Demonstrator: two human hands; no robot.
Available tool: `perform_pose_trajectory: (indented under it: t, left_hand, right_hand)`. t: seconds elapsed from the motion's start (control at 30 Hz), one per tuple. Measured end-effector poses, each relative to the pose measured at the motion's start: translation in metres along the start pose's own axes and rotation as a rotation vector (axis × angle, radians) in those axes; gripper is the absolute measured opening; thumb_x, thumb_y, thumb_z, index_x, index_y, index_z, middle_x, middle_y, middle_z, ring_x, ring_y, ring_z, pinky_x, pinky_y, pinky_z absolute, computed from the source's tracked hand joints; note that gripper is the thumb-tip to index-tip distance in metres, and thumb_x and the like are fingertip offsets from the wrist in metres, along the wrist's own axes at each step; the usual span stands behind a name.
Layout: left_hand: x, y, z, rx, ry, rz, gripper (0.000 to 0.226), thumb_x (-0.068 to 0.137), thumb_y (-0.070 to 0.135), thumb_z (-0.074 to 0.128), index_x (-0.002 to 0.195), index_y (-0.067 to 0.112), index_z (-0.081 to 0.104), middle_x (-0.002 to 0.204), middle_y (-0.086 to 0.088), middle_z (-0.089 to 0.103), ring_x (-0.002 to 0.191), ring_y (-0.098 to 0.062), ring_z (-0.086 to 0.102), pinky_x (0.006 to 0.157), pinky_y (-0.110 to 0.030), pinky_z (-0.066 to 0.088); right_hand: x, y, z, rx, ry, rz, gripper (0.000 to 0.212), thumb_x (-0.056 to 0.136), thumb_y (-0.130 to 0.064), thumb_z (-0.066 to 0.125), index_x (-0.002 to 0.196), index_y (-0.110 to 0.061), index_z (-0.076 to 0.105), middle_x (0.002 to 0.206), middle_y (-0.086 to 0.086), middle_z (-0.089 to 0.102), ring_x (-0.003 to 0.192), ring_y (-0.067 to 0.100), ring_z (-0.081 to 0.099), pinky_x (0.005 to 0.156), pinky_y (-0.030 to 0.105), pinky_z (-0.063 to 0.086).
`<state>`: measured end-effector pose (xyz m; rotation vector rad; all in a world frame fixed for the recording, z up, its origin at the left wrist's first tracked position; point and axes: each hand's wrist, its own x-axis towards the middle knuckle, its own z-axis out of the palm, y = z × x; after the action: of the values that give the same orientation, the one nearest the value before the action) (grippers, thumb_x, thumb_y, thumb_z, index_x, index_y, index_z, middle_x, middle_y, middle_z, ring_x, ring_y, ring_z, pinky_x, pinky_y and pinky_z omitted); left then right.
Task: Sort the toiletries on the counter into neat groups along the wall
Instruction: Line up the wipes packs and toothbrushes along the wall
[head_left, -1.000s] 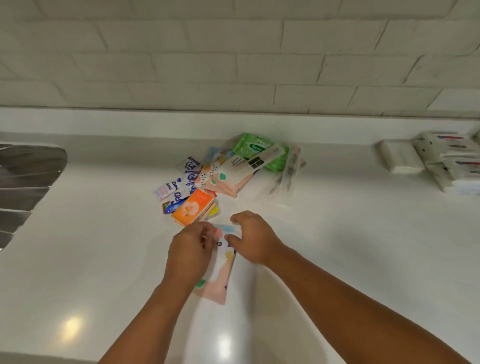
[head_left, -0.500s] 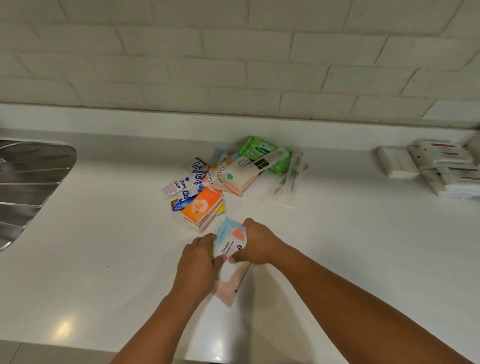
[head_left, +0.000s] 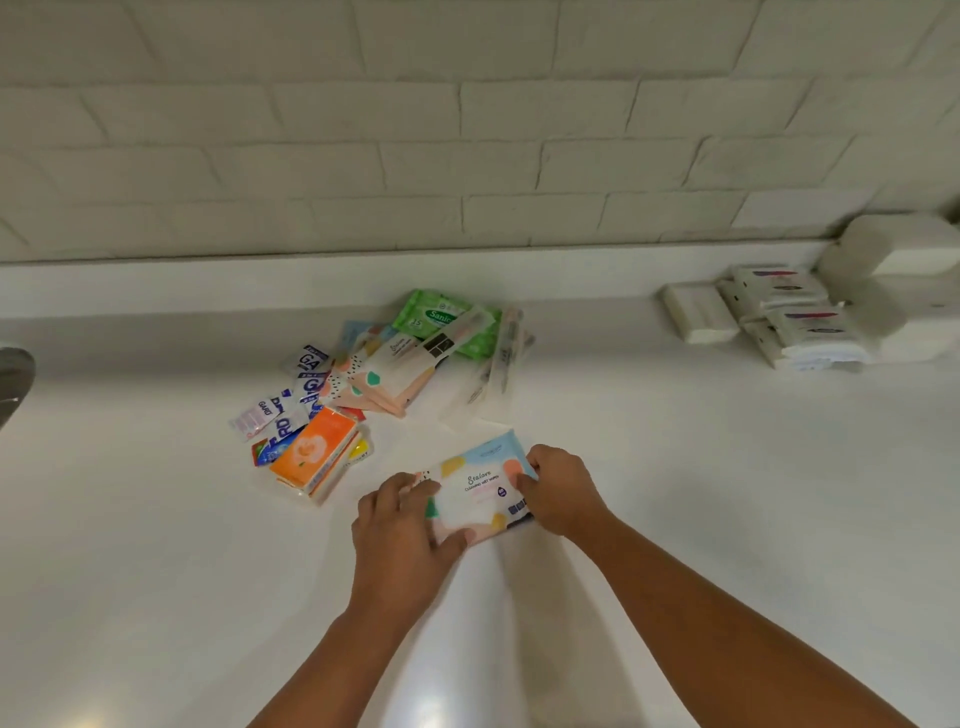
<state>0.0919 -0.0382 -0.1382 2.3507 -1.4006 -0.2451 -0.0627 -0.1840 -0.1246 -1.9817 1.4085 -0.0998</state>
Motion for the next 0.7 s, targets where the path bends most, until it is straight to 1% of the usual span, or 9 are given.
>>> perform_pose_trajectory:
  t: [0.1,0.13,0.2,0.27,0.3,0.4,0.5,0.6,0.7]
  left_hand:
    - [0.003,0.013,0.012,-0.060,-0.067,0.034,0.072,0.069,0.054,0.081,0.129,0.021,0.060,0.136,-0.003,0.053,0.121,-0.025,0.048,0.100,-0.035,0.042]
    - [0.005,0.023,0.018,-0.096,-0.080,0.042,0.070,0.071,0.047,0.083,0.131,0.019,0.059,0.137,-0.003,0.053,0.121,-0.024,0.048,0.102,-0.034,0.041]
    - [0.008,0.040,0.025,-0.160,-0.085,0.053,0.064,0.074,0.034,0.084,0.131,0.018,0.060,0.141,-0.005,0.051,0.124,-0.026,0.048,0.104,-0.032,0.040]
    - [0.014,0.057,0.035,-0.191,-0.094,0.071,0.060,0.075,0.027,0.083,0.130,0.016,0.061,0.143,-0.008,0.050,0.126,-0.028,0.049,0.106,-0.033,0.040]
    - [0.018,0.066,0.041,-0.191,-0.098,0.079,0.059,0.075,0.026,0.083,0.129,0.016,0.062,0.143,-0.009,0.051,0.126,-0.029,0.050,0.106,-0.034,0.040]
    - [0.026,0.087,0.056,-0.196,-0.086,0.111,0.058,0.074,0.027,0.084,0.127,0.015,0.063,0.141,-0.010,0.053,0.124,-0.030,0.051,0.104,-0.036,0.042]
    - [0.033,0.109,0.069,-0.200,-0.043,0.131,0.057,0.075,0.026,0.084,0.126,0.013,0.063,0.141,-0.012,0.052,0.121,-0.033,0.054,0.100,-0.037,0.046]
    - [0.045,0.132,0.082,-0.171,0.006,0.159,0.055,0.076,0.021,0.084,0.125,0.008,0.063,0.141,-0.016,0.052,0.114,-0.038,0.057,0.093,-0.042,0.053]
    - [0.062,0.152,0.095,-0.159,0.032,0.165,0.052,0.077,0.018,0.084,0.124,0.007,0.065,0.142,-0.017,0.054,0.114,-0.039,0.057,0.086,-0.043,0.056]
  right_hand:
    - [0.002,0.020,-0.014,0.054,0.053,0.045,0.033,0.099,-0.044,0.045,0.084,-0.015,0.053,0.087,0.004,0.067,0.077,0.020,0.066,0.071,0.038,0.058]
    - [0.002,0.029,-0.021,0.077,0.066,0.049,0.032,0.099,-0.044,0.044,0.091,-0.016,0.055,0.091,0.003,0.068,0.078,0.019,0.066,0.072,0.039,0.059]
    - [0.000,0.043,-0.029,0.107,0.098,0.022,0.030,0.100,-0.040,0.045,0.115,-0.017,0.055,0.106,0.002,0.068,0.089,0.019,0.067,0.078,0.038,0.059]
    - [-0.002,0.061,-0.037,0.028,0.174,-0.053,0.040,0.099,-0.031,0.049,0.136,-0.015,0.047,0.122,0.004,0.059,0.107,0.022,0.058,0.092,0.038,0.053]
    - [-0.004,0.071,-0.041,-0.054,0.230,-0.102,0.045,0.097,-0.027,0.053,0.139,-0.013,0.046,0.126,0.006,0.055,0.113,0.024,0.053,0.096,0.038,0.050]
    - [-0.008,0.094,-0.054,-0.211,0.380,-0.252,0.044,0.084,-0.020,0.067,0.126,-0.009,0.059,0.130,0.011,0.053,0.117,0.030,0.050,0.099,0.041,0.050]
    - [-0.007,0.120,-0.063,-0.199,0.439,-0.397,0.038,0.078,-0.020,0.073,0.113,-0.006,0.067,0.119,0.009,0.061,0.112,0.028,0.057,0.093,0.033,0.054]
    - [0.000,0.143,-0.073,-0.234,0.380,-0.405,0.046,0.080,-0.028,0.076,0.119,-0.007,0.066,0.123,0.006,0.063,0.116,0.023,0.058,0.095,0.024,0.047]
    - [0.017,0.161,-0.082,-0.251,0.384,-0.390,0.055,0.075,-0.023,0.083,0.124,-0.005,0.064,0.126,0.009,0.064,0.117,0.025,0.062,0.097,0.023,0.044]
